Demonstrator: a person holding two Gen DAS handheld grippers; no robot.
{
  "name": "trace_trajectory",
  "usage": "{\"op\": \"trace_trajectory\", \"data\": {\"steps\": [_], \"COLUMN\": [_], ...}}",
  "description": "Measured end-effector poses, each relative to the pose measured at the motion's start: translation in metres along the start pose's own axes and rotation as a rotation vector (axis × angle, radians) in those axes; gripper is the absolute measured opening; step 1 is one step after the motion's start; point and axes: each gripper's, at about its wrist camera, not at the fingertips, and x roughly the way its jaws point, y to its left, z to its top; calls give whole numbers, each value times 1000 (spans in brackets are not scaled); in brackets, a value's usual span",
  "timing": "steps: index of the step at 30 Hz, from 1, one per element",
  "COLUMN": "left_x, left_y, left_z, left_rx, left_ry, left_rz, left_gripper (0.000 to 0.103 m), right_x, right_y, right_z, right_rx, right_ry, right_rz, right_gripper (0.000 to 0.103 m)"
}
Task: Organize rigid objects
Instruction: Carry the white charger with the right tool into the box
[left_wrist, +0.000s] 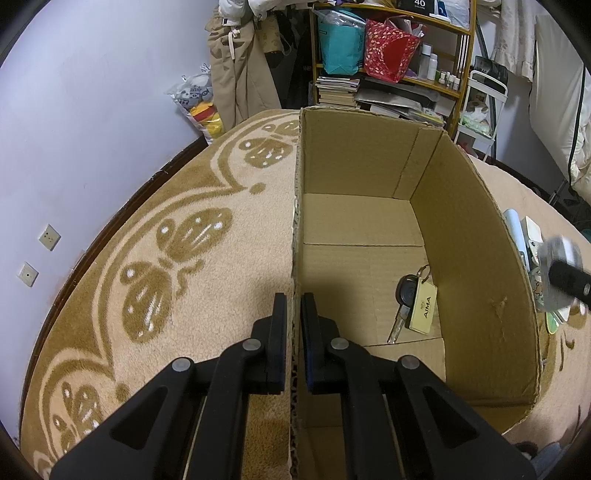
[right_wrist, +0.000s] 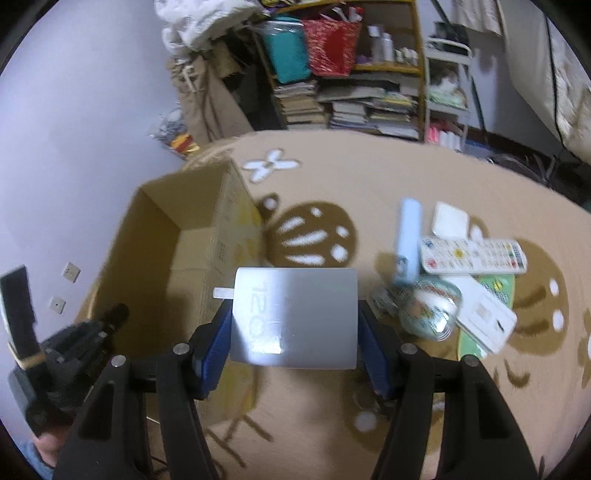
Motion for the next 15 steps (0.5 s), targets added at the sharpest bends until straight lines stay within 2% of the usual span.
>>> {"op": "trace_trajectory", "data": {"steps": [9, 15], "left_x": [0, 0], "left_y": [1, 1], "left_z": [1, 1], "left_rx": [-7, -4], "left_ry": [2, 1], "left_rz": [-9, -5], "left_gripper": [8, 8], "right_x": [-7, -5], "right_y": [42, 69], "right_z": [32, 40], "right_rx": [-82, -158], "right_ry": [-56, -72], "right_rz": [67, 91], "right_gripper": [68, 68]}}
